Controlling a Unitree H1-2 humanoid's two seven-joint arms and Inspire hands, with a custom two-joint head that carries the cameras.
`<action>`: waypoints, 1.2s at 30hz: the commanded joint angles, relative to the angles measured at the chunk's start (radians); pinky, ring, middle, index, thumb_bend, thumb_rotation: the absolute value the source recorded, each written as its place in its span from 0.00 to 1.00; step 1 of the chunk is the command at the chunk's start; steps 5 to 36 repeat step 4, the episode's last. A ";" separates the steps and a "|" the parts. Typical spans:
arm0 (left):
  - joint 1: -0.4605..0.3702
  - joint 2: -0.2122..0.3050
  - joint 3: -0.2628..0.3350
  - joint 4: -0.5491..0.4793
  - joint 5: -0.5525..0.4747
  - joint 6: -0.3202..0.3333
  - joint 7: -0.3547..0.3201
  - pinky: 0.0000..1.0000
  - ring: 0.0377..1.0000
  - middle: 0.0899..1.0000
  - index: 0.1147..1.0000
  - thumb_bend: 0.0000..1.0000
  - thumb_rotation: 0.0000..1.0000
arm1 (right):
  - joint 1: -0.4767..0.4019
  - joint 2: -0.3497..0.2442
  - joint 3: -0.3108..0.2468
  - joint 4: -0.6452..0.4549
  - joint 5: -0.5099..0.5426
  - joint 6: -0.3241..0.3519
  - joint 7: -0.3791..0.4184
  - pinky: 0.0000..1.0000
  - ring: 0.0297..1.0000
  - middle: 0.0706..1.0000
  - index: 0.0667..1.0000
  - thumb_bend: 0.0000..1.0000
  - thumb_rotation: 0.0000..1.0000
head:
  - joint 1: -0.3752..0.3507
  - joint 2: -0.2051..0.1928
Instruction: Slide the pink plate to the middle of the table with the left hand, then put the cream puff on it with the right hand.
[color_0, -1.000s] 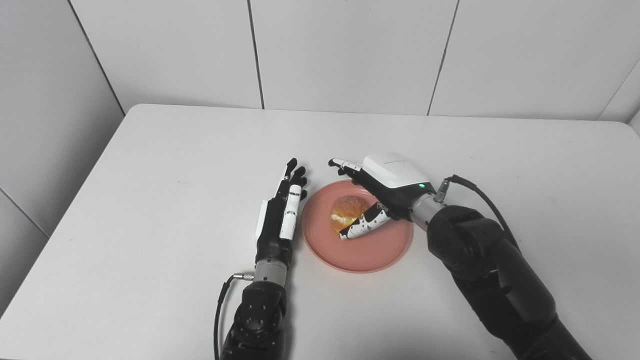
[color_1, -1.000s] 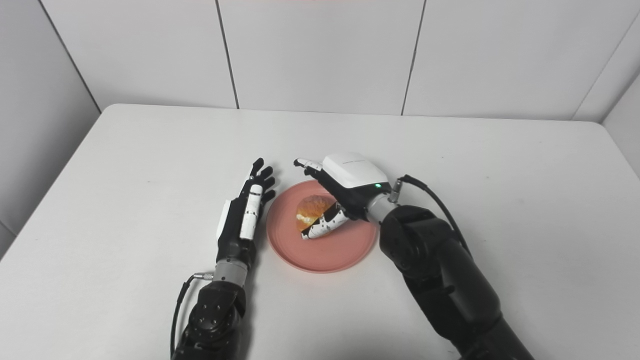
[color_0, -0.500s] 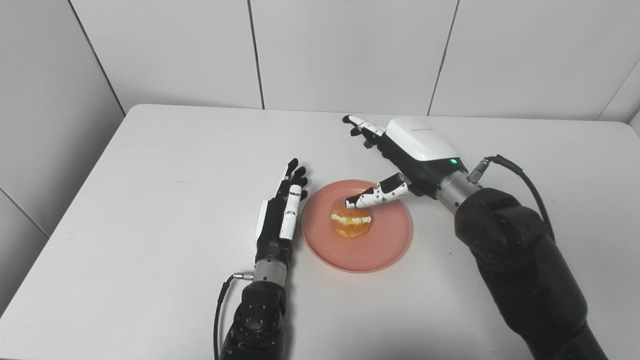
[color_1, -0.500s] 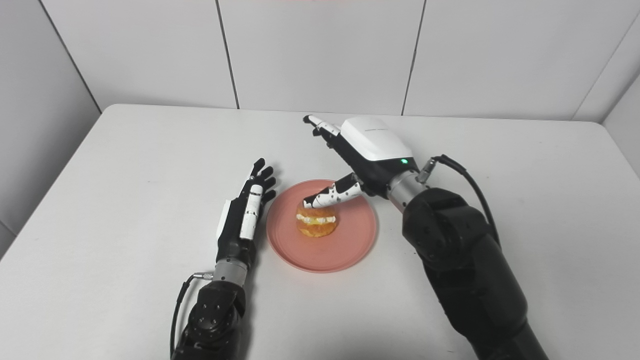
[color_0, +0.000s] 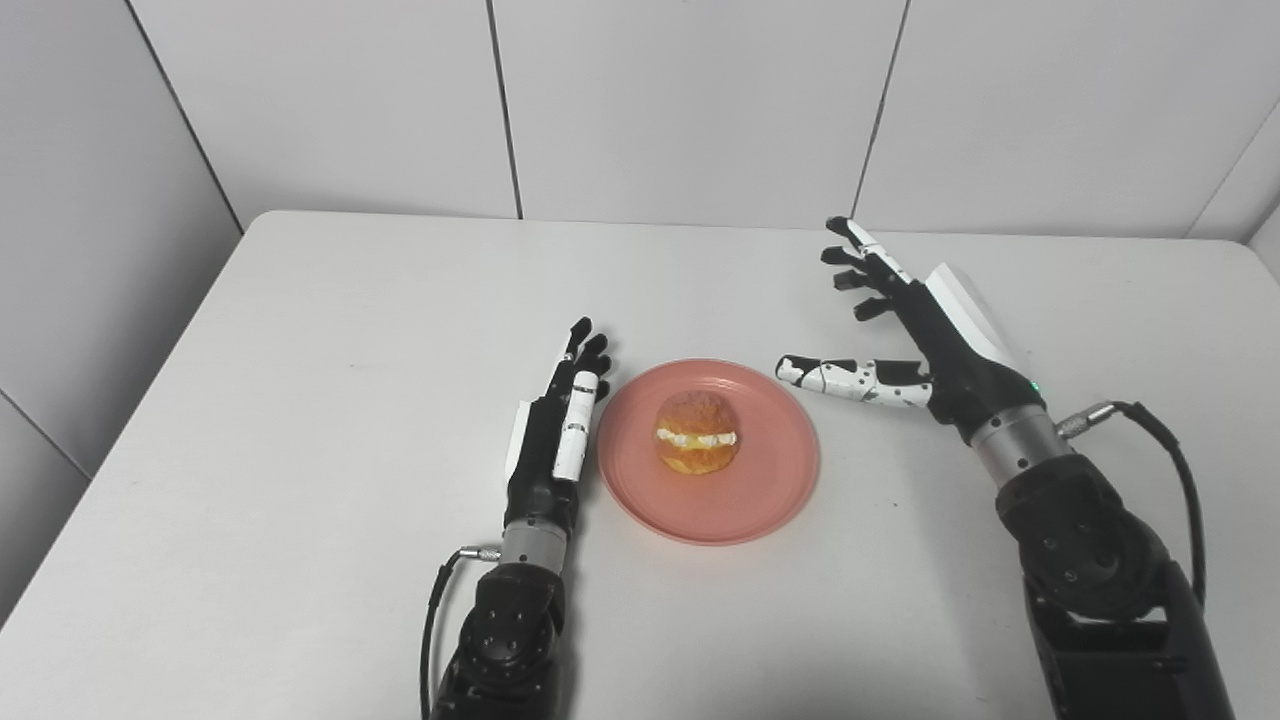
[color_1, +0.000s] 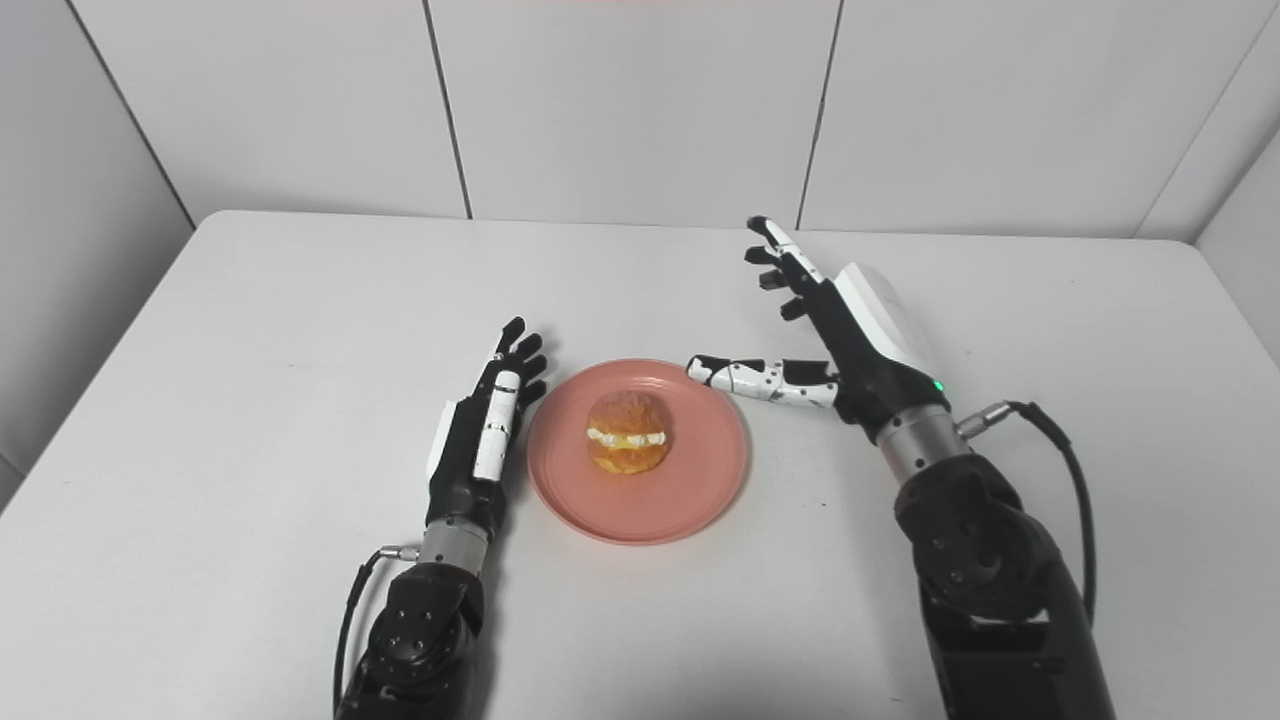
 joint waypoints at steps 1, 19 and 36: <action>0.034 -0.003 -0.003 0.017 -0.015 0.032 -0.021 0.91 0.92 0.93 0.92 0.47 1.00 | 0.003 0.011 -0.002 -0.002 0.025 -0.045 -0.050 0.78 0.88 0.93 0.99 0.83 0.84 | 0.001 -0.001; 0.036 0.000 0.000 0.013 -0.017 0.036 -0.019 0.90 0.92 0.93 0.92 0.46 1.00 | 0.044 0.013 0.005 0.016 0.053 -0.059 -0.067 0.86 0.95 0.99 1.00 0.82 0.98 | 0.002 -0.001; 0.036 0.000 0.000 0.013 -0.017 0.036 -0.019 0.90 0.92 0.93 0.92 0.46 1.00 | 0.044 0.013 0.005 0.016 0.053 -0.059 -0.067 0.86 0.95 0.99 1.00 0.82 0.98 | 0.002 -0.001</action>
